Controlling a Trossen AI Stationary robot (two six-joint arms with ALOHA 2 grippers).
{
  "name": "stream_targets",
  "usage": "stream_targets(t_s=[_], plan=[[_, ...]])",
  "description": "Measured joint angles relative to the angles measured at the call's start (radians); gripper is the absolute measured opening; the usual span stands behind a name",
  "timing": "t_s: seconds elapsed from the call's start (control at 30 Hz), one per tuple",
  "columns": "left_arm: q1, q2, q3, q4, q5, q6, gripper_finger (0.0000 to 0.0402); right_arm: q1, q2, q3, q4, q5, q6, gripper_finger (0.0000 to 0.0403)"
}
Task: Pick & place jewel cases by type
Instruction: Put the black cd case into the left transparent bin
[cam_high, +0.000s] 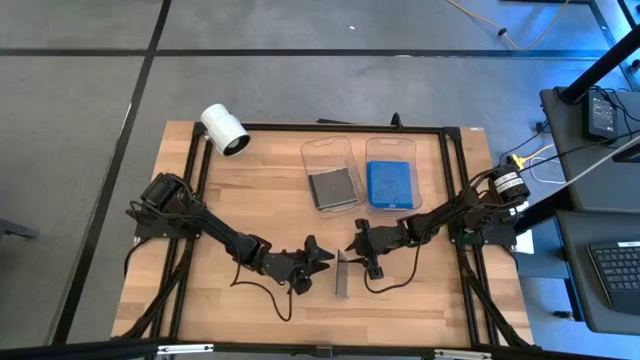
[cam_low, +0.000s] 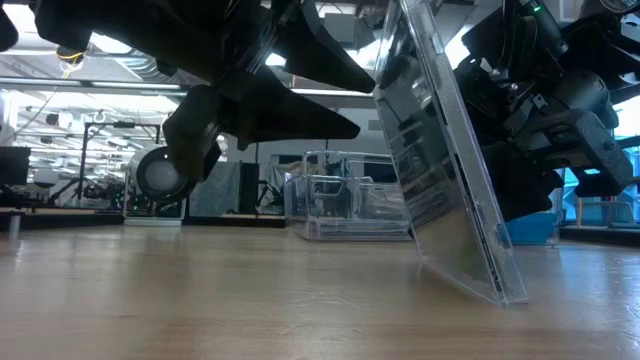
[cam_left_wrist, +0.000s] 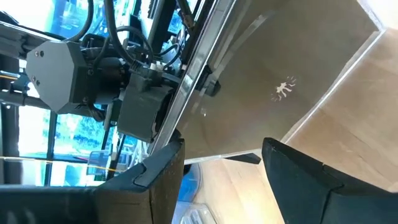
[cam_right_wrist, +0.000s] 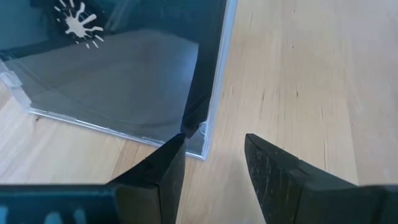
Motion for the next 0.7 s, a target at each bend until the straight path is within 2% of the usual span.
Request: stream_targets(t_s=[0.2, 0.37, 0.7], plan=[[-0.016, 0.000, 0.000, 0.006, -0.004, -0.001, 0.0212, 0.000, 0.000, 0.000, 0.000, 0.000, 0.000, 0.0170], [-0.041, 0.000, 0.000, 0.038, -0.053, 0.032, 0.0214, 0.000, 0.000, 0.000, 0.000, 0.000, 0.000, 0.0170], [-0.034, -0.001, 0.000, 0.058, -0.052, 0.069, 0.0213, 0.000, 0.000, 0.000, 0.000, 0.000, 0.030, 0.0170]])
